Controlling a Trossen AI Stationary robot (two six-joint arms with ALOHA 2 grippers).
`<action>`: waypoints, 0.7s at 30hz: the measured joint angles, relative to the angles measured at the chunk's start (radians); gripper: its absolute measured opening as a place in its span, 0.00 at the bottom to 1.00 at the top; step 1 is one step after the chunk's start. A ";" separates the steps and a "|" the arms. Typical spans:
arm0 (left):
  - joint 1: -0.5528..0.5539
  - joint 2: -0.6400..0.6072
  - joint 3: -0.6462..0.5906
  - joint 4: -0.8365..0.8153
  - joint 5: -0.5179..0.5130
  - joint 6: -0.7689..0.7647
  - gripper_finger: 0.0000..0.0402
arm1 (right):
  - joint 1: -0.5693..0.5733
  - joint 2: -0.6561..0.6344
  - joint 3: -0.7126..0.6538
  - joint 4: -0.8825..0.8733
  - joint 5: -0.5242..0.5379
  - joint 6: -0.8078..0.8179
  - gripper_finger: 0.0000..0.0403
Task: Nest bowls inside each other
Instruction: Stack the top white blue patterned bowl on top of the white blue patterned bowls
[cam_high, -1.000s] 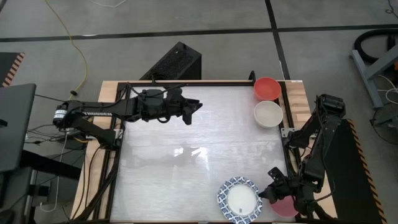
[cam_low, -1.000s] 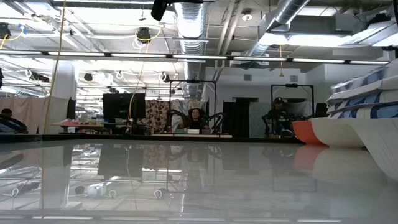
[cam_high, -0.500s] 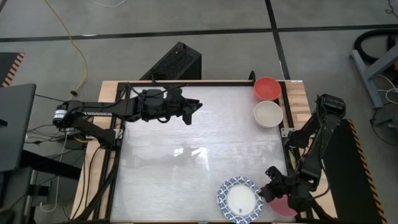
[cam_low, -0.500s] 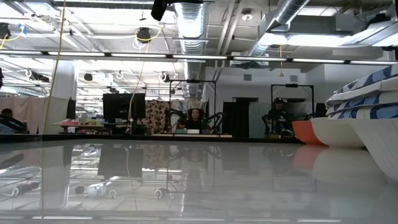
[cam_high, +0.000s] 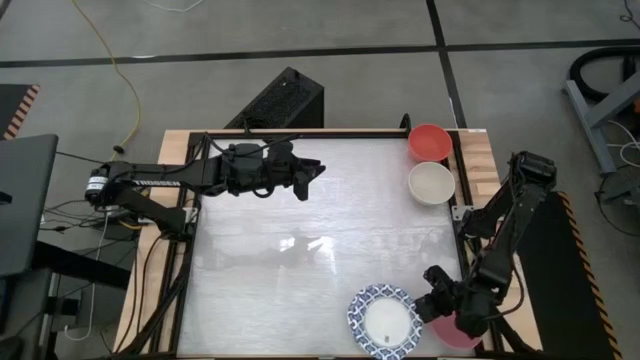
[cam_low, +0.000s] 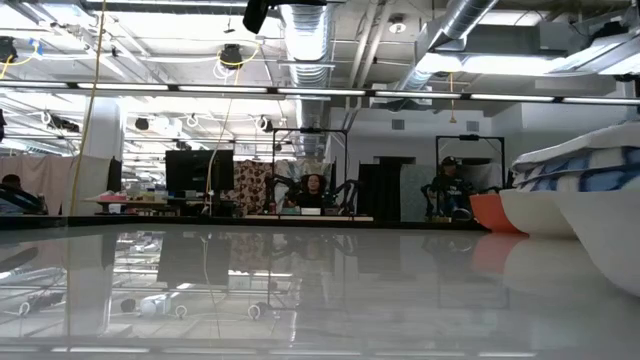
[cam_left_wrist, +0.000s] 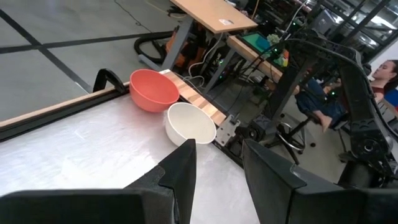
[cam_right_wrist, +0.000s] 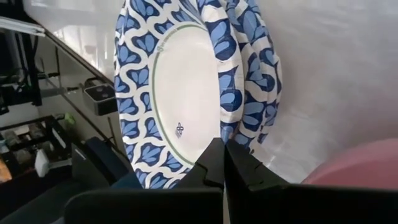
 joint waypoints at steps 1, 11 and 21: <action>0.000 0.000 0.000 0.000 -0.009 0.000 0.30 | -0.002 0.000 0.000 -0.006 -0.001 0.001 0.04; 0.000 0.000 0.000 -0.001 -0.033 0.033 0.30 | -0.043 0.000 0.000 -0.038 -0.043 0.001 0.16; 0.000 0.000 0.000 -0.001 -0.039 0.046 0.30 | -0.051 0.000 0.000 -0.046 -0.055 0.001 0.22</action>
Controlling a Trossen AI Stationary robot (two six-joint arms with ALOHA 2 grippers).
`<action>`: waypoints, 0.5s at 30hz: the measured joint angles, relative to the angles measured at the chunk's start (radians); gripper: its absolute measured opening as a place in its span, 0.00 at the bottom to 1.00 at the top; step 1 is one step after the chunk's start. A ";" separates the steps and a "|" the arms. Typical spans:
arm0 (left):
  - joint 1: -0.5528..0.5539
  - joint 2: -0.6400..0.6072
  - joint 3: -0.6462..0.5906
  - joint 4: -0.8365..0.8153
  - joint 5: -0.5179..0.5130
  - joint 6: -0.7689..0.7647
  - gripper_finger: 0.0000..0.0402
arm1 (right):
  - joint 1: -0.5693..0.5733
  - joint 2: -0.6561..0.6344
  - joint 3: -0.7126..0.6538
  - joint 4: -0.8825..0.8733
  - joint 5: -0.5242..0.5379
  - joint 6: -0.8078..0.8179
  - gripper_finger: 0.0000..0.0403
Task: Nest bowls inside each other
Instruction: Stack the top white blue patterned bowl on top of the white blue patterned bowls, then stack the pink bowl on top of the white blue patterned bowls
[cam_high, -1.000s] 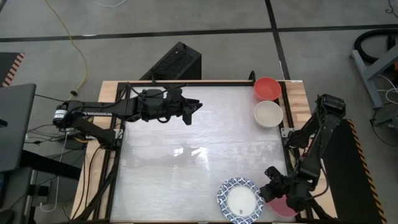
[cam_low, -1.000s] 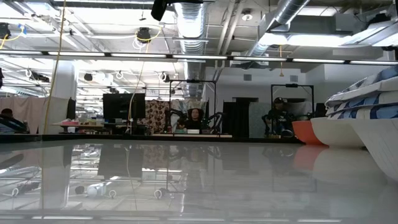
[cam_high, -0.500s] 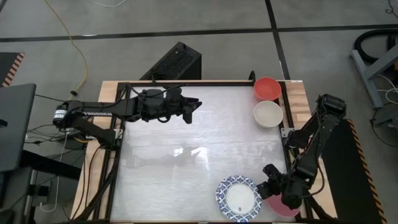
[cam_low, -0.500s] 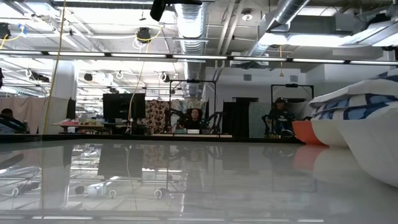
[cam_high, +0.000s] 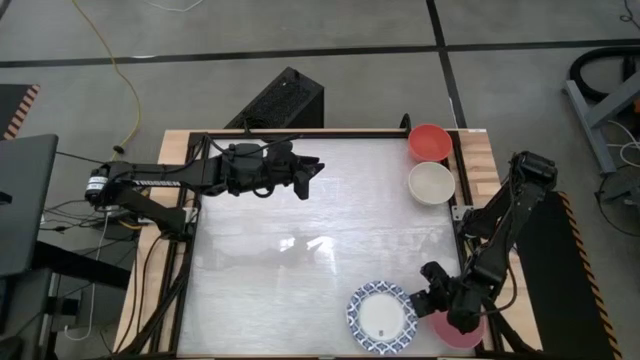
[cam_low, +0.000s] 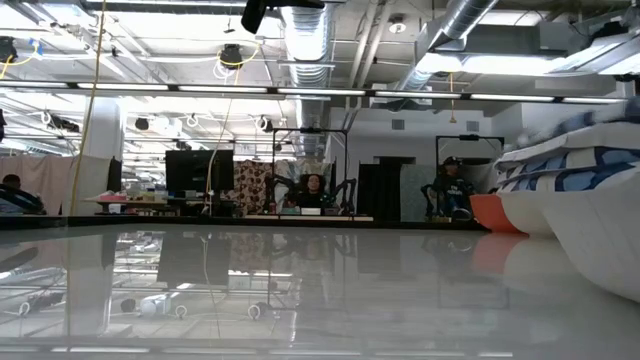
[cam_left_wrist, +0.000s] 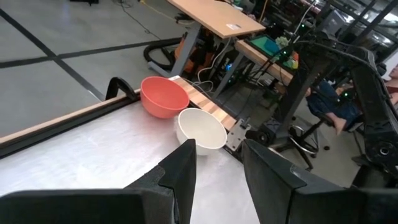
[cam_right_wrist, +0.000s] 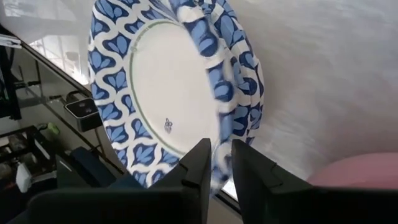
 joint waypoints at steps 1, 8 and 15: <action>0.000 0.000 0.000 0.000 0.000 0.005 0.30 | 0.000 0.000 0.000 0.000 0.000 0.000 0.22; 0.000 0.000 0.000 0.000 0.000 0.008 0.30 | 0.000 0.000 0.000 -0.010 0.000 0.006 0.22; 0.000 0.000 0.000 0.000 0.000 0.008 0.30 | 0.000 0.000 0.000 -0.008 0.001 0.014 0.22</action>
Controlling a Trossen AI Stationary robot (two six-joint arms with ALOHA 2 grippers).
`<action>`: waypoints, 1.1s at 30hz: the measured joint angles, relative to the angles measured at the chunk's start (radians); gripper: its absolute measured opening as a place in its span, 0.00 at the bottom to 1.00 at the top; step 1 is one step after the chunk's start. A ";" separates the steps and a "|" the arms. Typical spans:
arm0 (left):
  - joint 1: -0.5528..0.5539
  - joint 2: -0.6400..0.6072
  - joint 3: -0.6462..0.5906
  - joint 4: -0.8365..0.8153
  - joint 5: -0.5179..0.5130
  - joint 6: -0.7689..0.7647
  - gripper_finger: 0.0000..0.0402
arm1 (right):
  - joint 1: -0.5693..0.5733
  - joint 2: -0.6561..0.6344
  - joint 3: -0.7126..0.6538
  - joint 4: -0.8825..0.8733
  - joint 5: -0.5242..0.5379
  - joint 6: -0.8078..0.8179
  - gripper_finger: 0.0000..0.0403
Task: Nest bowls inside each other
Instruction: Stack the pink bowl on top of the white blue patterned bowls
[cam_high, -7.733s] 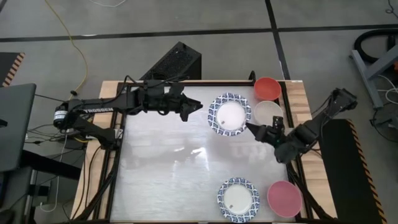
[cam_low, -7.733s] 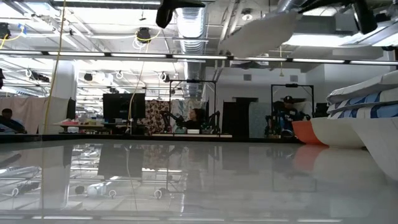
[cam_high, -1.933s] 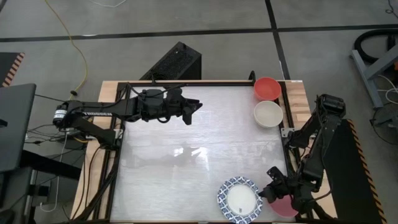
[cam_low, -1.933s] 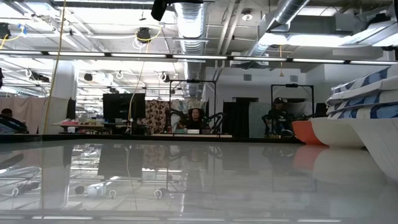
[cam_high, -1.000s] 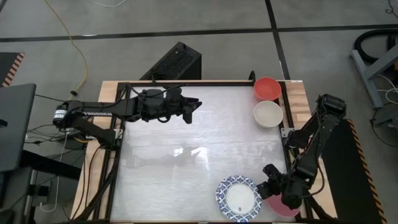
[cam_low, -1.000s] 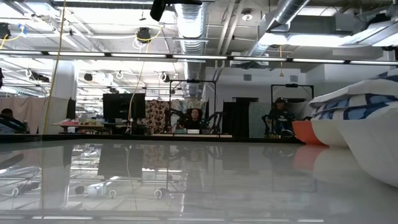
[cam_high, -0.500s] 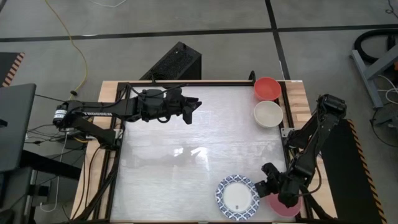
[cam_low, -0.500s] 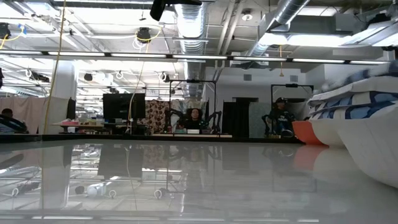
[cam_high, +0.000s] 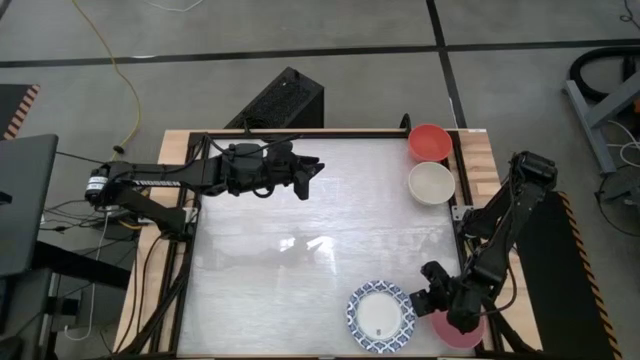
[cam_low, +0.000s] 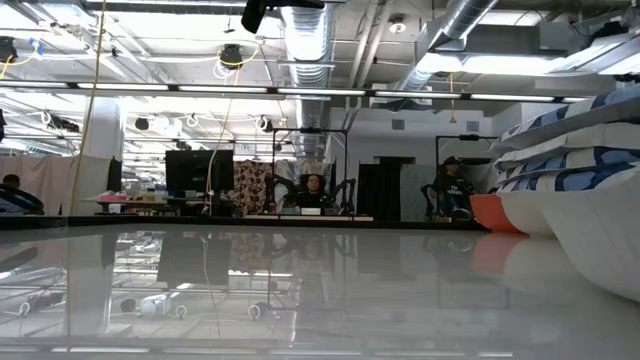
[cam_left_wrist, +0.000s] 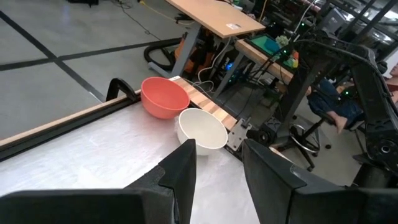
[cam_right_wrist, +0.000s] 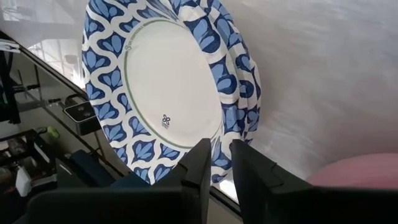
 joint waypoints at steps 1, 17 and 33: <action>0.000 0.000 0.000 -0.001 0.000 0.000 0.30 | 0.000 0.000 0.000 0.002 0.000 0.000 0.22; 0.013 0.000 0.000 0.009 0.097 0.006 0.30 | -0.013 -0.102 0.000 0.068 0.014 -0.145 0.22; 0.010 -0.010 0.001 -0.042 0.628 -0.209 0.30 | -0.223 -0.575 0.000 0.636 0.285 -1.567 0.22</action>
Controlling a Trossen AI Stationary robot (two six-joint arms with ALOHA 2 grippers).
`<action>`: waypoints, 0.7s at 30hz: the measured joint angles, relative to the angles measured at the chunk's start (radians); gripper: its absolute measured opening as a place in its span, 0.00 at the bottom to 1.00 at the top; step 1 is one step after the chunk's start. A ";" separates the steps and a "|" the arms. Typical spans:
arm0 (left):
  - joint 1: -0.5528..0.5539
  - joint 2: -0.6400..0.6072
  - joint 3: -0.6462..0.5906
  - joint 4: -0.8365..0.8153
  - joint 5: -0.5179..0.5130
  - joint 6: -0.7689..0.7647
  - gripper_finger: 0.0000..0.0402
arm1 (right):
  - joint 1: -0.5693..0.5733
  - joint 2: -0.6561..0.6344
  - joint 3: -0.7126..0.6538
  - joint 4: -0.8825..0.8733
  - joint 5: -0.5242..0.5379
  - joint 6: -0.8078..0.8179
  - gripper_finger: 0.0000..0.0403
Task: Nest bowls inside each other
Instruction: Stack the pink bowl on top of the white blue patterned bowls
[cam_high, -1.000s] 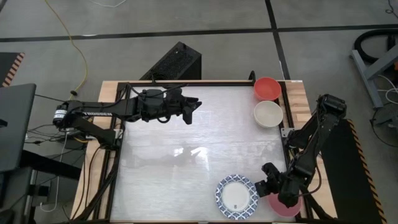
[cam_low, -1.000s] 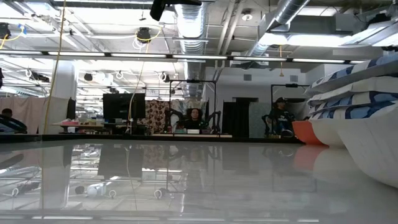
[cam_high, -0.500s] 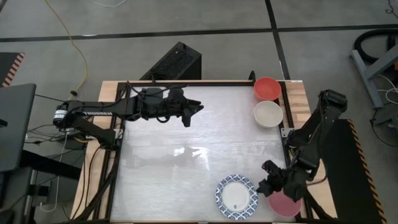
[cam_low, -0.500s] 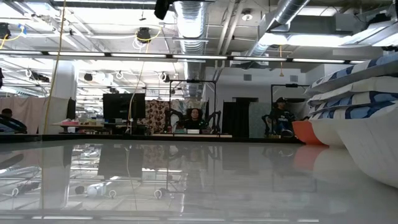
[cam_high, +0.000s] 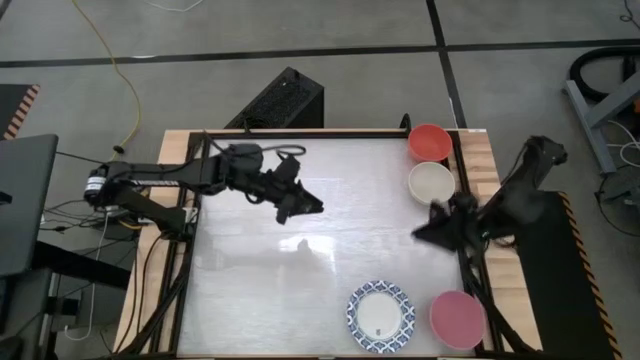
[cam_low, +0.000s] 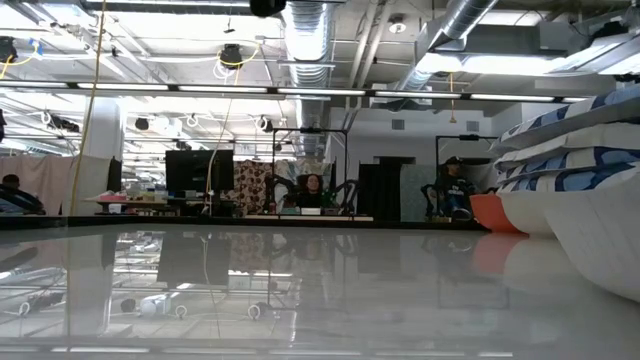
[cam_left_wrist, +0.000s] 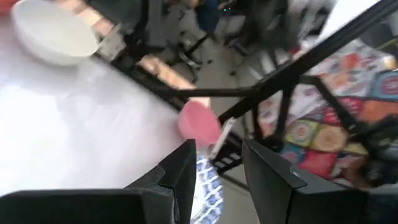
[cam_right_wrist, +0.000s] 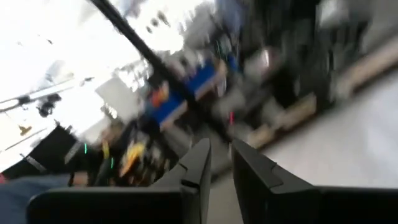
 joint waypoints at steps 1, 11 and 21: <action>-0.015 0.005 0.000 -0.004 -0.038 0.009 0.30 | -0.013 -0.030 0.000 0.018 0.017 -0.061 0.22; -0.061 0.062 0.007 0.440 -0.098 0.115 0.30 | -0.136 -0.318 0.001 -0.157 0.203 -0.304 0.22; 0.411 0.082 0.372 -0.054 0.015 0.353 0.30 | -0.152 -0.288 -0.060 -0.239 0.201 -0.132 0.22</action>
